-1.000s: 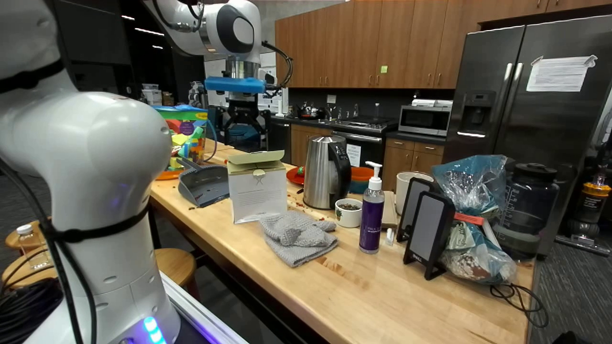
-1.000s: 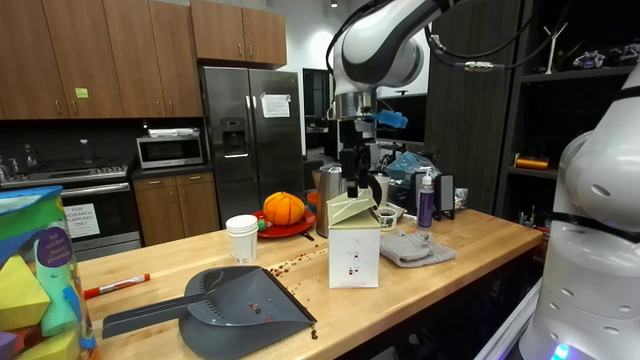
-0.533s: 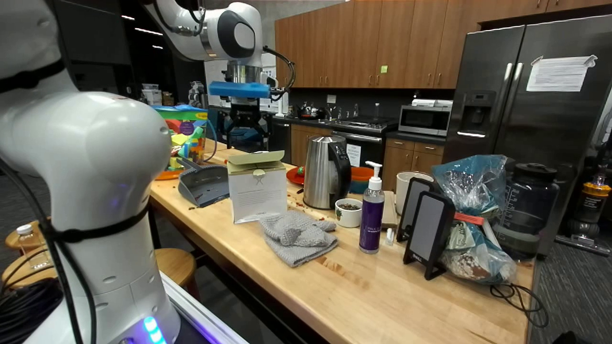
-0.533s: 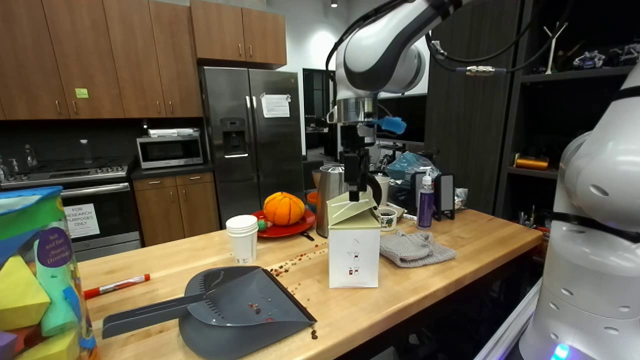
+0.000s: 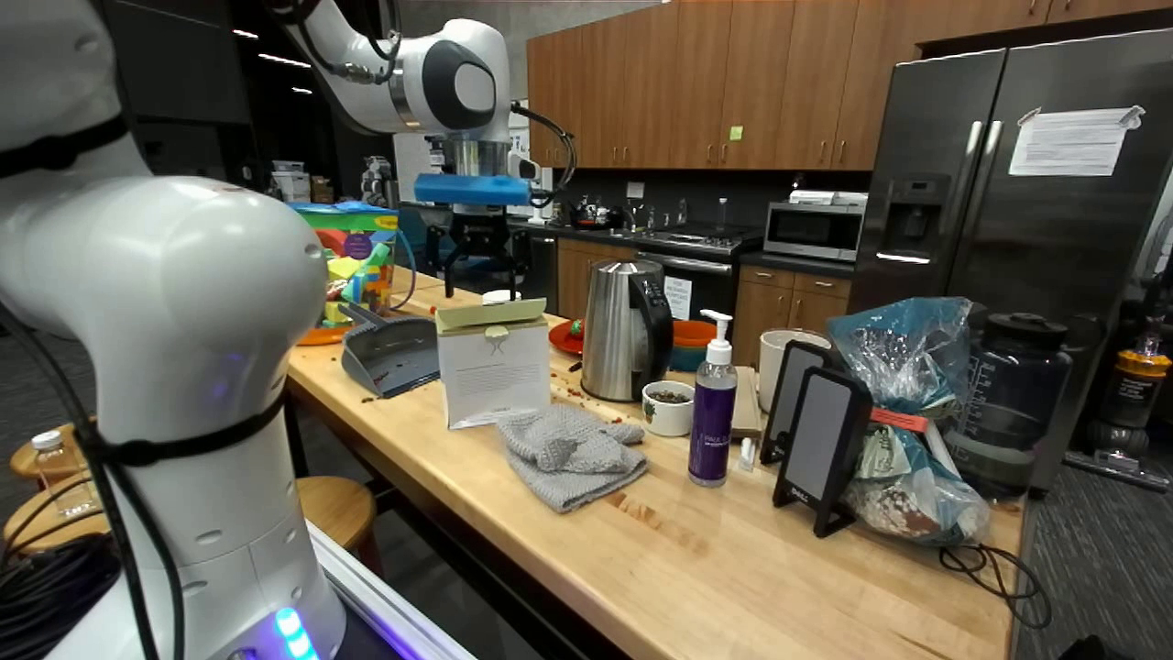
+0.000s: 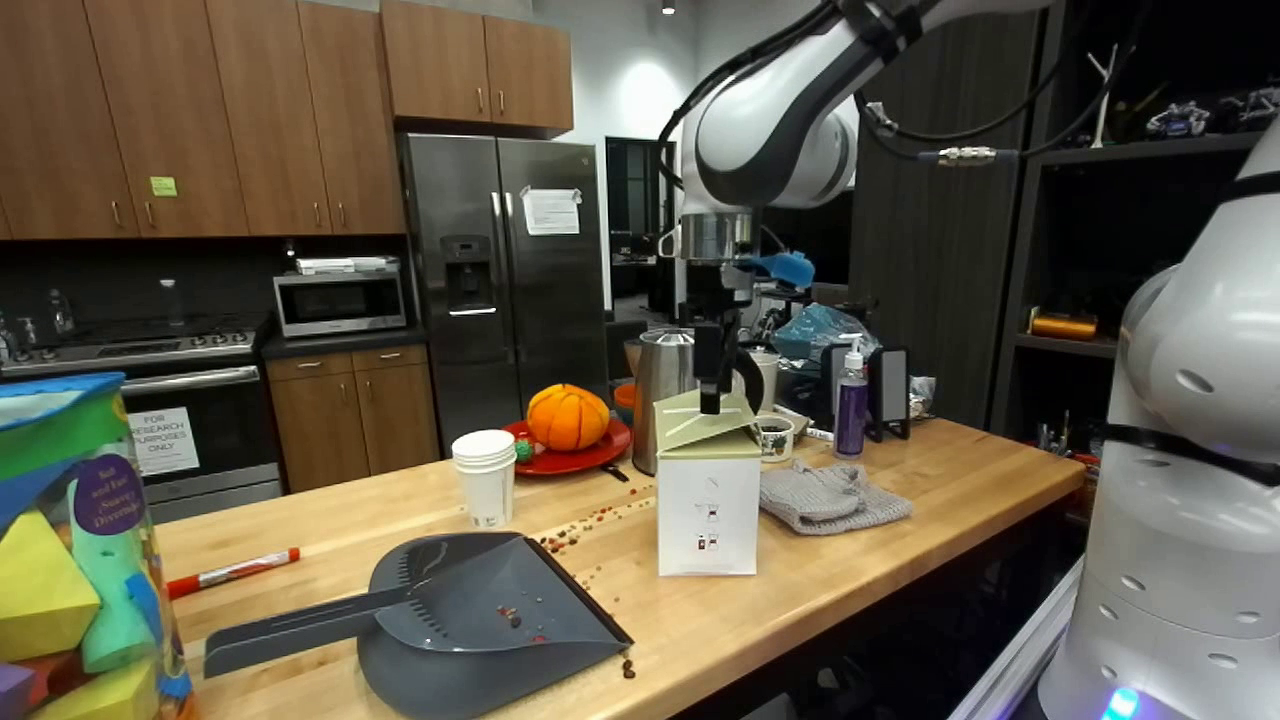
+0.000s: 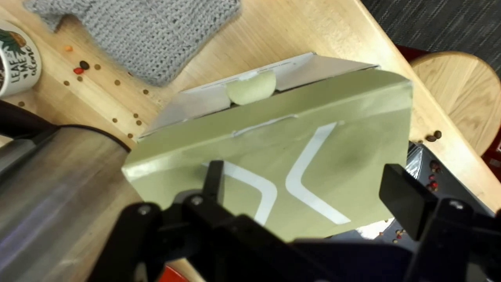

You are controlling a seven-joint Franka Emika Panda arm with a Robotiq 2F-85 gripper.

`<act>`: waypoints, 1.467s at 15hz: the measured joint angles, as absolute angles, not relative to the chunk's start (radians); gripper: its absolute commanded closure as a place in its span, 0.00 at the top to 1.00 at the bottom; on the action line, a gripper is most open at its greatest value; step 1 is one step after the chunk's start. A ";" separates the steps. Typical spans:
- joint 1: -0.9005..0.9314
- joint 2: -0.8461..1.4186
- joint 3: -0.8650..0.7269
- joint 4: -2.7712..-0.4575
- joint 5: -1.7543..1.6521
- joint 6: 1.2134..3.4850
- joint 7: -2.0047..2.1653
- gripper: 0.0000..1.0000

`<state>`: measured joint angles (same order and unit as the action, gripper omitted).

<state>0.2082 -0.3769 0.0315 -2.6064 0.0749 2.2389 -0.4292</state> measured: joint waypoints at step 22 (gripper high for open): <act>0.211 -0.444 0.010 -2.638 0.119 2.235 -0.459 1.00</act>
<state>0.2110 -0.4441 0.0101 -2.6380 0.1186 2.2350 -0.4594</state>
